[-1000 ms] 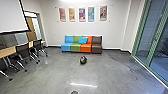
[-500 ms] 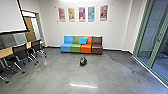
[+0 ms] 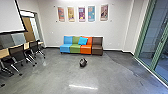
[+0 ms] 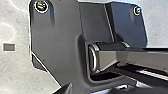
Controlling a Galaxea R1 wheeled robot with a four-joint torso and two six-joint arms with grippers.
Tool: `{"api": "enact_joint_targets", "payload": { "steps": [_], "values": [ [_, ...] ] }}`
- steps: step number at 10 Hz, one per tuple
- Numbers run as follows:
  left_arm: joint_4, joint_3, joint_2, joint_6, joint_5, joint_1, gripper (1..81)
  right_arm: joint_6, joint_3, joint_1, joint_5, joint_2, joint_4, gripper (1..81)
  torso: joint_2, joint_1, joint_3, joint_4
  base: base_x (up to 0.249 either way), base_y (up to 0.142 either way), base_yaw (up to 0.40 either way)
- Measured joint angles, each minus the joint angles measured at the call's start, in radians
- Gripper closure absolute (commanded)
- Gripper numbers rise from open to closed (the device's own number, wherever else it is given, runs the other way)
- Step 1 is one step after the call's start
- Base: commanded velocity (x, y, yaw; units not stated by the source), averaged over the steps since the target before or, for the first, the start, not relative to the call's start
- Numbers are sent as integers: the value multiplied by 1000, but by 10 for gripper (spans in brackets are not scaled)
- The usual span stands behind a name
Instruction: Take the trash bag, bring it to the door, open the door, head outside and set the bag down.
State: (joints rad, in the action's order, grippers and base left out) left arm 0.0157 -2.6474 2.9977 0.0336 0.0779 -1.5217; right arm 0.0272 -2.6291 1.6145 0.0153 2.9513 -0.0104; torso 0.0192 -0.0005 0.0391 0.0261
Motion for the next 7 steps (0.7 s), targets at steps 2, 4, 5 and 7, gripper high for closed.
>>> {"api": "enact_joint_targets", "payload": {
  "steps": [2, 4, 5, 7],
  "values": [
    [0, 0, 0, 0, 0, 0, 10, -1, -16, 0, -4, 13, 0, 10, 0, 0, 0, 0, 195, 0, 0],
    [0, 0, 0, 0, 0, 0, 10, -1, -22, 0, -2, 14, 0, 10, 0, 0, 0, 0, 195, 0, 0],
    [0, 0, 1, 0, 0, 0, 10, -1, -22, 0, -2, 14, 0, 10, 0, 0, 0, 0, 195, 0, 0],
    [0, 0, 3, 0, 0, 0, 10, 0, -22, 0, -1, 14, 0, 10, 0, 0, 0, 0, 195, 0, 0]
  ]
}}
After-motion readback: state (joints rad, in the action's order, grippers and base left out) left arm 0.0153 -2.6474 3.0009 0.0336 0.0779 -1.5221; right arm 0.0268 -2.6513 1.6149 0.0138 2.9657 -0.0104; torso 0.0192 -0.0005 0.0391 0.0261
